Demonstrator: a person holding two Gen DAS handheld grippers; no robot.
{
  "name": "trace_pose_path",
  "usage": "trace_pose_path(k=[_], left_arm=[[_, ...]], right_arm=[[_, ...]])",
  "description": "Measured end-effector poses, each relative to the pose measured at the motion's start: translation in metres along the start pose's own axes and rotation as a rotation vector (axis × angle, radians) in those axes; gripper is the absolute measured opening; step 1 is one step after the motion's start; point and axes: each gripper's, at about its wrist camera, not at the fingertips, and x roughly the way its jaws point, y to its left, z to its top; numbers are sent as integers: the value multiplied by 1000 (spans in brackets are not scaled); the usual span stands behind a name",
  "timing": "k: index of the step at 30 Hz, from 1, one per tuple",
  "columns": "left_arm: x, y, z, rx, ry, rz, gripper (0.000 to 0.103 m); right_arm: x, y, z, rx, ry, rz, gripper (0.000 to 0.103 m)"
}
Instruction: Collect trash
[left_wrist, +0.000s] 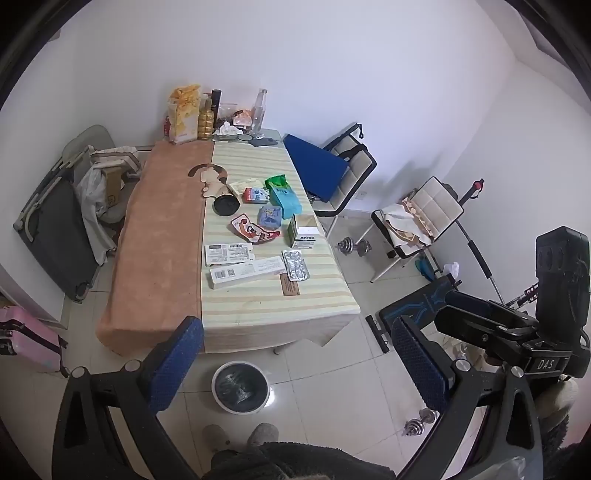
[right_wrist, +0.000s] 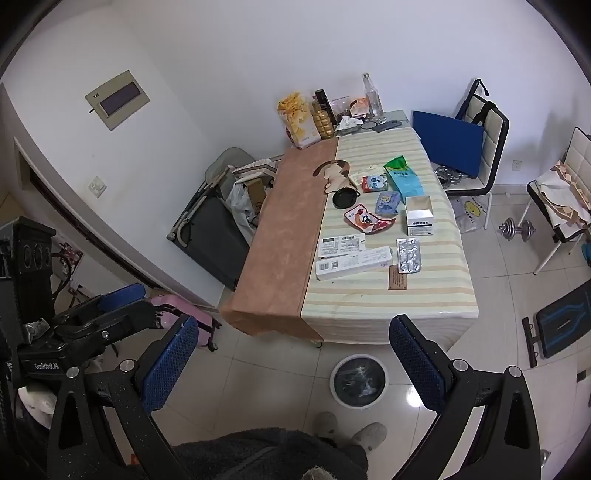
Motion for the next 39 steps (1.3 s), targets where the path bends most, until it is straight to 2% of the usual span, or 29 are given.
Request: trace_pose_path(k=[8, 12, 39], left_arm=[[-2, 2, 1, -9, -6, -9, 103], [-2, 2, 1, -12, -6, -14, 103], [0, 5, 3, -17, -12, -19, 103]], right_arm=[[-1, 0, 0, -6, 4, 4, 103], [-4, 10, 11, -13, 2, 5, 103], [3, 15, 5, -30, 3, 17, 103]])
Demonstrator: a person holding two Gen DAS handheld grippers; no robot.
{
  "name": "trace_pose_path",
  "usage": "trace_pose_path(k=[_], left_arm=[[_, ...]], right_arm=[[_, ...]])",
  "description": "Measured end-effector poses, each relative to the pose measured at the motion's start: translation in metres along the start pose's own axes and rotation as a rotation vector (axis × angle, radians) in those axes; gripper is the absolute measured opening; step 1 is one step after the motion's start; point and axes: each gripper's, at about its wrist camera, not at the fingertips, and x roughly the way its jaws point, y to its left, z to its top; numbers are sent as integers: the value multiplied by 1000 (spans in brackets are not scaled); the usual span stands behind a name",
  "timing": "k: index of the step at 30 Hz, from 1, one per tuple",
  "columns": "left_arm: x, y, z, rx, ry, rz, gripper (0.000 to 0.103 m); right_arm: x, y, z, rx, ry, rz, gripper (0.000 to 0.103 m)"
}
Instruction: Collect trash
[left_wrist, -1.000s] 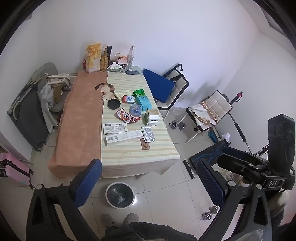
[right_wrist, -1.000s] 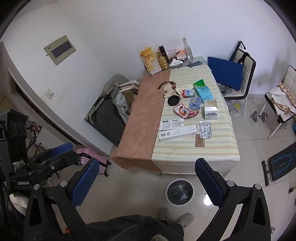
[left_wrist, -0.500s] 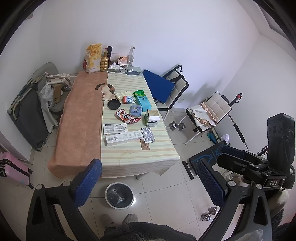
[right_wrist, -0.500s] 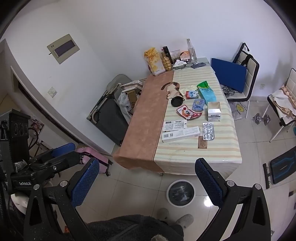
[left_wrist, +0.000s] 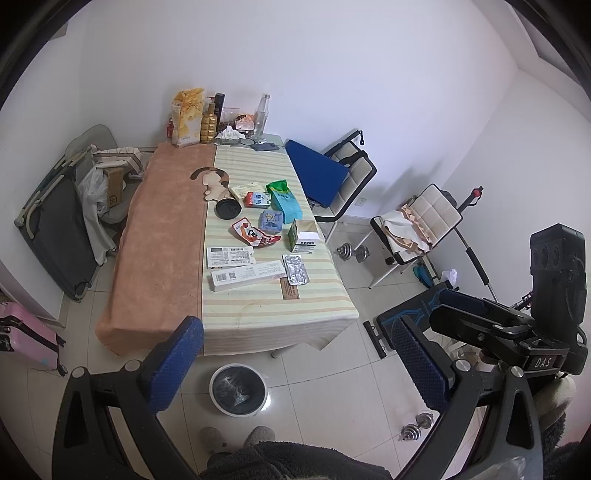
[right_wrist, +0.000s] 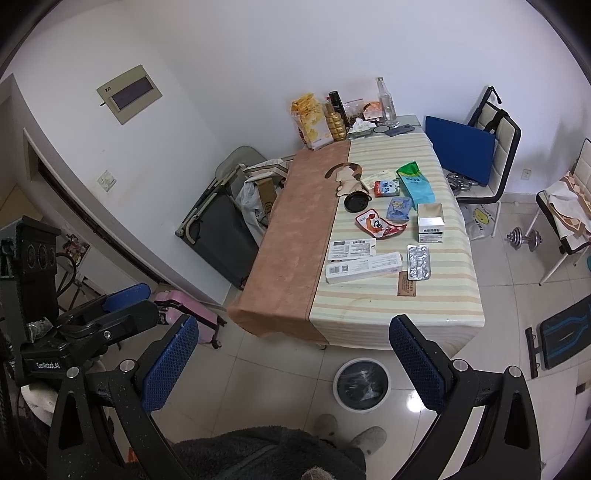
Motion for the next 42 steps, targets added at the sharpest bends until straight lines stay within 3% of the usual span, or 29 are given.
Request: trace_pose_path(k=[42], left_arm=[[-3, 2, 3, -2, -4, -4, 103]], right_arm=[[5, 7, 1, -8, 5, 4, 103]])
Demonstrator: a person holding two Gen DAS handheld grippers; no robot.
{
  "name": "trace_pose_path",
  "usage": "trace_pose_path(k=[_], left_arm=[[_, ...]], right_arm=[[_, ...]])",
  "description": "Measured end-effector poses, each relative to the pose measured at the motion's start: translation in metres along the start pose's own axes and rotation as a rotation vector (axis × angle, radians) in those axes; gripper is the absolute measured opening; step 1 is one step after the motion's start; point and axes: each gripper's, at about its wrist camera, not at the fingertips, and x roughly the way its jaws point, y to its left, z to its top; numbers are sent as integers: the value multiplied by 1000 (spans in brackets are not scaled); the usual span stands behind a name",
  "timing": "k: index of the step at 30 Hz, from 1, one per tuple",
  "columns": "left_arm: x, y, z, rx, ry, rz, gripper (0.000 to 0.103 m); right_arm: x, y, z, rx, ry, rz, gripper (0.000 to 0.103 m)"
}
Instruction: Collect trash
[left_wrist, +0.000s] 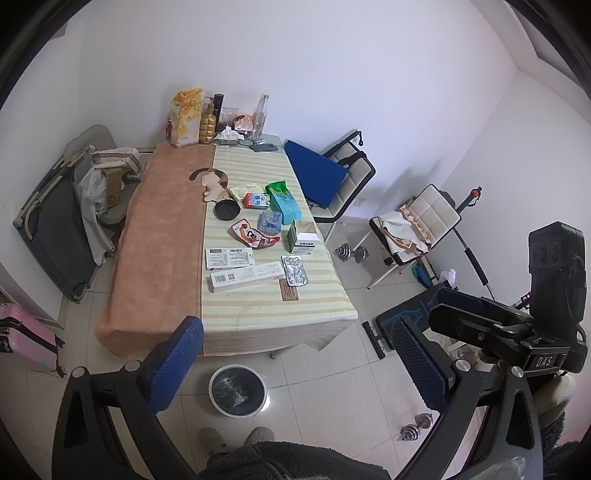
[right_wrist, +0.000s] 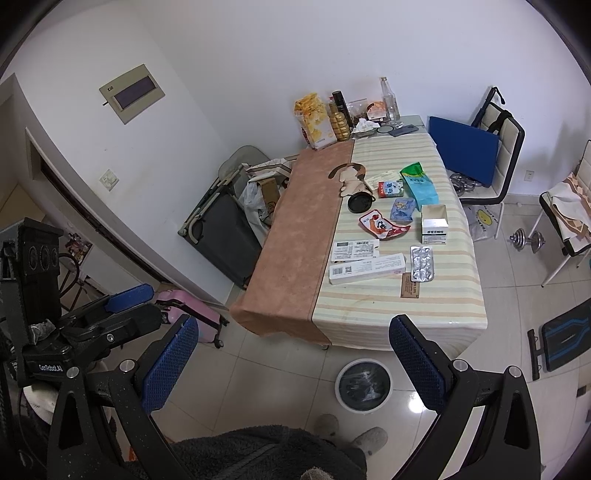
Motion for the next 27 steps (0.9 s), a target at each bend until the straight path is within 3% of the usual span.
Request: trace_pose_path(k=[18, 21, 24, 27], left_arm=[[-3, 2, 10, 2, 10, 5, 103], [7, 10, 12, 23, 2, 143, 103], [34, 23, 18, 76, -11, 356, 103], [72, 42, 20, 101, 18, 450, 103]], right_arm=[[10, 12, 1, -2, 8, 7, 103], [13, 11, 2, 21, -3, -7, 103], [23, 4, 3, 85, -23, -65, 103], [38, -10, 7, 156, -22, -140, 103]])
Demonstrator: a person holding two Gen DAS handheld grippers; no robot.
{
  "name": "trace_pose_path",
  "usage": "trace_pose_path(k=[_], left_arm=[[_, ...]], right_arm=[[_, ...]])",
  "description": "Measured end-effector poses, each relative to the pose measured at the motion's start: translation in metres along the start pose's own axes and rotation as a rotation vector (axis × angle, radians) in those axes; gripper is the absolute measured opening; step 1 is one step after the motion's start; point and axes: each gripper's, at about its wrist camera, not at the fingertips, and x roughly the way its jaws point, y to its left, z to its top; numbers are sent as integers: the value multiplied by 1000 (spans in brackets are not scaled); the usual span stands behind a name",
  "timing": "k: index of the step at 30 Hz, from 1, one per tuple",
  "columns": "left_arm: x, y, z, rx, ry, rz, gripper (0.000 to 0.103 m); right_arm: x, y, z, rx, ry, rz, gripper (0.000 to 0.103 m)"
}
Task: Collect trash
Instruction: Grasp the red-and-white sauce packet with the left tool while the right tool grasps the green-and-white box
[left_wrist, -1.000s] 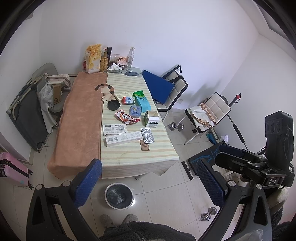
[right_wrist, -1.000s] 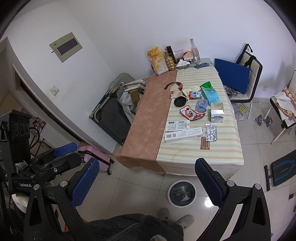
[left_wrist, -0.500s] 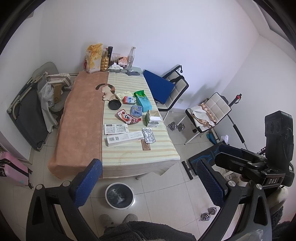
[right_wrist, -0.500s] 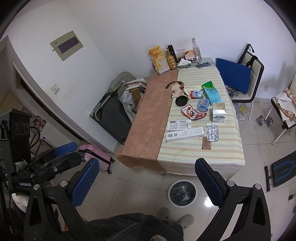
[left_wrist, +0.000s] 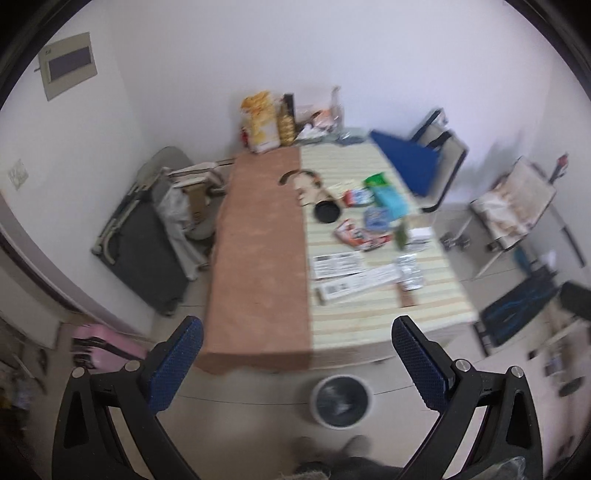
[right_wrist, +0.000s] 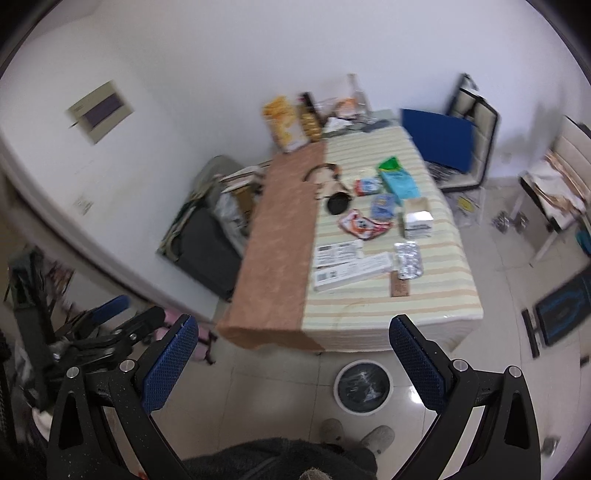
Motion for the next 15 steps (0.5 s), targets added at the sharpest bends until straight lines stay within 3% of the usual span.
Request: trace_pose_path(k=[7, 10, 15], left_arm=[[104, -10, 24, -14, 142, 13, 103], [152, -19, 45, -67, 204, 7, 103], [234, -38, 82, -144, 304, 62, 103]], right_arm=[[70, -52, 22, 130, 29, -210, 103], [111, -85, 48, 156, 75, -263, 103], [202, -145, 106, 171, 157, -312, 103]])
